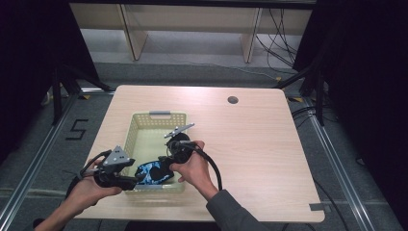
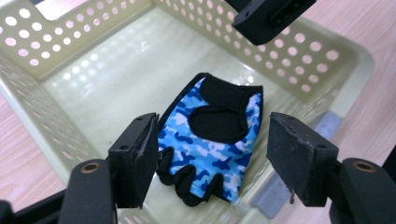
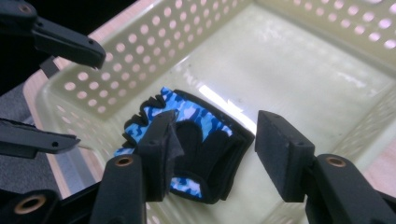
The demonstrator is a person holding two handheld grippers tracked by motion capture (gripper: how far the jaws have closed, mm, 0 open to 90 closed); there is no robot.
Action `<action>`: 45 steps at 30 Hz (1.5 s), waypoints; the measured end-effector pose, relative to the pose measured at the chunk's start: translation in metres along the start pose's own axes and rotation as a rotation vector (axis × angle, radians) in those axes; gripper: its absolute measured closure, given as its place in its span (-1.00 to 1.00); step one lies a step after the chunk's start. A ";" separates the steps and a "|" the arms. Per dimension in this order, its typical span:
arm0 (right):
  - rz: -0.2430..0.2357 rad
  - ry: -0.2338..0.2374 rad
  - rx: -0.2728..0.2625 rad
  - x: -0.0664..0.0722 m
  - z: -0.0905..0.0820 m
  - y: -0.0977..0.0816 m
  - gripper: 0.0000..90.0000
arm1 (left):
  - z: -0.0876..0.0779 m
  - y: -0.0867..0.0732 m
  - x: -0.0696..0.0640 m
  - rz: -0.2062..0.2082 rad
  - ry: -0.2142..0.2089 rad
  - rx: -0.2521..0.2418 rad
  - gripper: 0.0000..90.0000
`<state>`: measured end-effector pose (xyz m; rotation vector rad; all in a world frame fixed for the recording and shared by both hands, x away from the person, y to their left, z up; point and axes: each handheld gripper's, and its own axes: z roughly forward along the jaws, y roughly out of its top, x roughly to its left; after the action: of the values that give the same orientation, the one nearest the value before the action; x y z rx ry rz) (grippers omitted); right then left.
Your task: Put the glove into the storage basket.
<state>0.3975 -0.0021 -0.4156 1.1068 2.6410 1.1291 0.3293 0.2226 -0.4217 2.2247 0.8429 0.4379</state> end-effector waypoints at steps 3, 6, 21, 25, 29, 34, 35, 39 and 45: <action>-0.002 0.010 -0.032 -0.003 -0.008 -0.002 0.06 | -0.001 0.002 -0.005 0.000 -0.004 -0.031 -0.29; 0.006 0.013 -0.061 -0.008 -0.020 -0.006 0.01 | -0.002 0.003 -0.012 -0.023 -0.015 -0.063 -0.32; 0.005 0.020 -0.165 -0.038 -0.077 -0.046 -0.08 | 0.008 0.003 -0.051 -0.065 -0.111 -0.171 -0.46; 0.032 0.009 -0.205 -0.045 -0.091 -0.065 -0.08 | 0.010 0.003 -0.057 -0.066 -0.124 -0.176 -0.51; 0.040 0.001 -0.230 -0.050 -0.100 -0.076 -0.09 | 0.017 0.001 -0.065 -0.078 -0.145 -0.181 -0.53; 0.064 0.016 -0.260 -0.055 -0.105 -0.093 -0.10 | 0.020 0.005 -0.072 -0.084 -0.153 -0.184 -0.53; 0.033 0.002 -0.272 -0.057 -0.106 -0.094 -0.10 | 0.020 0.005 -0.072 -0.065 -0.158 -0.175 -0.53; 0.064 0.013 -0.255 -0.058 -0.106 -0.101 -0.12 | 0.022 0.006 -0.079 -0.057 -0.163 -0.199 -0.53; 0.068 0.010 -0.268 -0.060 -0.106 -0.107 -0.19 | 0.022 0.003 -0.087 -0.036 -0.188 -0.175 -0.55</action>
<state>0.3451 -0.1551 -0.4205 1.1457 2.3824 1.4525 0.2786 0.1512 -0.4401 2.0497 0.7159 0.2686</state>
